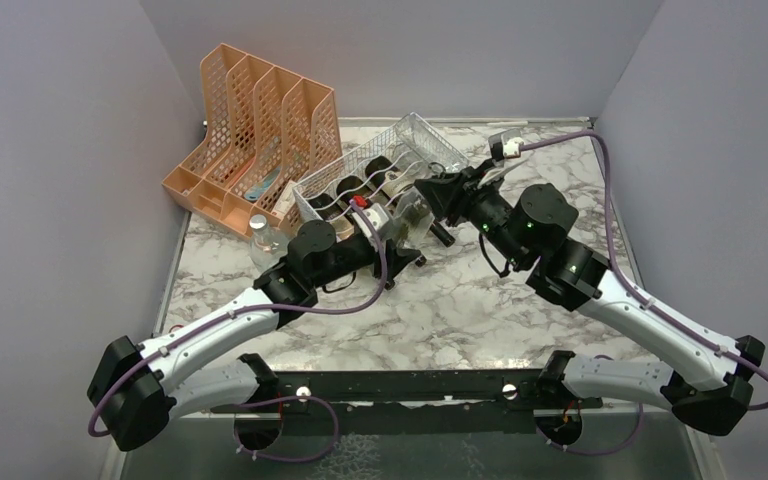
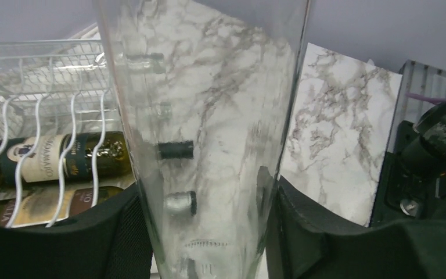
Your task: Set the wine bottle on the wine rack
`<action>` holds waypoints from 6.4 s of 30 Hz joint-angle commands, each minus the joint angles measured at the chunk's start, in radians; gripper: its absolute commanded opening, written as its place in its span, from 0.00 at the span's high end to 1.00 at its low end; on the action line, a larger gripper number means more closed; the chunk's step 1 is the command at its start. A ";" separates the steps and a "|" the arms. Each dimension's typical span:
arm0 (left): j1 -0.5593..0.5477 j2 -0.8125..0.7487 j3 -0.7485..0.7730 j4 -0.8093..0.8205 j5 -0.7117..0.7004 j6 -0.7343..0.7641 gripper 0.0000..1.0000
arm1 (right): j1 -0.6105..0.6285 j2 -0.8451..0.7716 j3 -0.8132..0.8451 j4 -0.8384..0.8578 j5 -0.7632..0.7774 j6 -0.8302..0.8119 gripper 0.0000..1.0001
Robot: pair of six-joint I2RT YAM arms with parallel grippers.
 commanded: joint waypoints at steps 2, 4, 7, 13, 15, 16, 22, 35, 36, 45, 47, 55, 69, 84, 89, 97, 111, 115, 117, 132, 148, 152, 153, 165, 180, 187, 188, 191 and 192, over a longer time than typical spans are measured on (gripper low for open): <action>0.008 0.005 0.043 0.061 0.016 0.074 0.69 | 0.006 -0.060 -0.011 0.007 -0.004 0.025 0.99; 0.007 0.012 0.049 0.059 -0.035 0.088 0.98 | 0.007 -0.068 -0.013 -0.012 -0.005 0.024 0.97; 0.007 0.027 0.067 0.057 -0.117 0.124 1.00 | 0.006 -0.075 0.000 -0.080 -0.013 0.023 0.77; 0.008 0.028 0.079 0.080 -0.067 0.382 1.00 | 0.006 -0.118 0.015 -0.221 -0.031 0.012 0.29; 0.007 0.027 0.071 0.086 -0.027 0.534 1.00 | 0.006 -0.137 0.023 -0.271 -0.025 0.007 0.26; 0.007 0.029 0.066 0.090 -0.018 0.614 1.00 | 0.006 -0.146 0.029 -0.294 -0.022 0.006 0.25; 0.007 0.044 0.052 0.088 -0.021 1.074 1.00 | 0.006 -0.173 0.073 -0.395 -0.041 -0.021 0.25; 0.006 0.066 0.097 -0.092 -0.129 1.646 1.00 | 0.006 -0.027 0.123 -0.574 0.048 -0.035 0.23; 0.005 0.061 0.094 -0.094 -0.125 1.649 1.00 | 0.006 -0.005 0.129 -0.588 0.050 -0.036 0.23; 0.006 -0.002 0.027 -0.119 -0.103 1.685 1.00 | 0.000 0.043 0.074 -0.551 -0.166 -0.064 0.22; 0.005 -0.013 0.015 -0.118 -0.094 1.685 1.00 | -0.008 0.051 0.054 -0.549 -0.196 -0.065 0.22; 0.004 -0.030 -0.004 -0.120 -0.070 1.686 1.00 | -0.026 0.115 0.022 -0.497 -0.333 -0.092 0.27; 0.003 -0.039 0.020 -0.153 -0.069 1.711 1.00 | -0.038 0.178 0.003 -0.355 -0.422 -0.106 0.30; 0.003 -0.053 0.028 -0.160 -0.054 1.690 1.00 | -0.047 0.231 0.013 -0.367 -0.507 -0.131 0.27; 0.003 -0.062 0.025 -0.158 -0.049 1.683 1.00 | -0.050 0.245 0.011 -0.362 -0.517 -0.136 0.23; 0.002 -0.067 0.027 -0.159 -0.040 1.652 1.00 | -0.058 0.230 0.008 -0.338 -0.450 -0.135 0.66; 0.003 -0.143 -0.051 -0.090 -0.072 1.426 0.01 | -0.154 0.208 0.080 -0.332 -0.241 -0.175 0.99; 0.002 -0.193 -0.056 -0.050 -0.102 1.246 0.01 | -0.207 0.256 0.120 -0.321 -0.240 -0.189 0.99; 0.002 -0.221 -0.046 -0.026 -0.125 1.113 0.01 | -0.248 0.287 0.140 -0.314 -0.265 -0.191 0.99; 0.003 -0.204 0.244 -0.248 -0.621 0.028 0.01 | -0.369 0.659 0.367 -0.298 -0.394 -0.268 0.99; 0.004 -0.188 0.304 -0.407 -0.740 -0.059 0.01 | -0.373 0.868 0.549 -0.332 -0.392 -0.336 0.95; 0.005 -0.187 0.302 -0.416 -0.736 -0.061 0.01 | -0.373 0.882 0.557 -0.338 -0.387 -0.338 0.92; 0.005 -0.185 0.301 -0.417 -0.736 -0.061 0.01 | -0.373 0.885 0.558 -0.340 -0.387 -0.340 0.91; 0.005 -0.173 0.308 -0.421 -0.733 -0.055 0.01 | -0.373 0.926 0.582 -0.380 -0.336 -0.361 0.74; 0.005 -0.159 0.372 -0.463 -0.767 -0.013 0.01 | -0.373 0.868 0.582 -0.384 -0.290 -0.377 0.19; 0.005 -0.154 0.448 -0.493 -0.809 0.036 0.01 | -0.373 0.762 0.521 -0.340 -0.302 -0.357 0.13; 0.004 -0.153 0.461 -0.495 -0.812 0.044 0.01 | -0.373 0.744 0.511 -0.333 -0.319 -0.350 0.13; 0.006 -0.152 0.502 -0.503 -0.809 0.059 0.01 | -0.370 0.700 0.479 -0.316 -0.436 -0.313 0.13; 0.006 -0.153 0.515 -0.503 -0.804 0.062 0.01 | -0.367 0.686 0.467 -0.308 -0.489 -0.299 0.13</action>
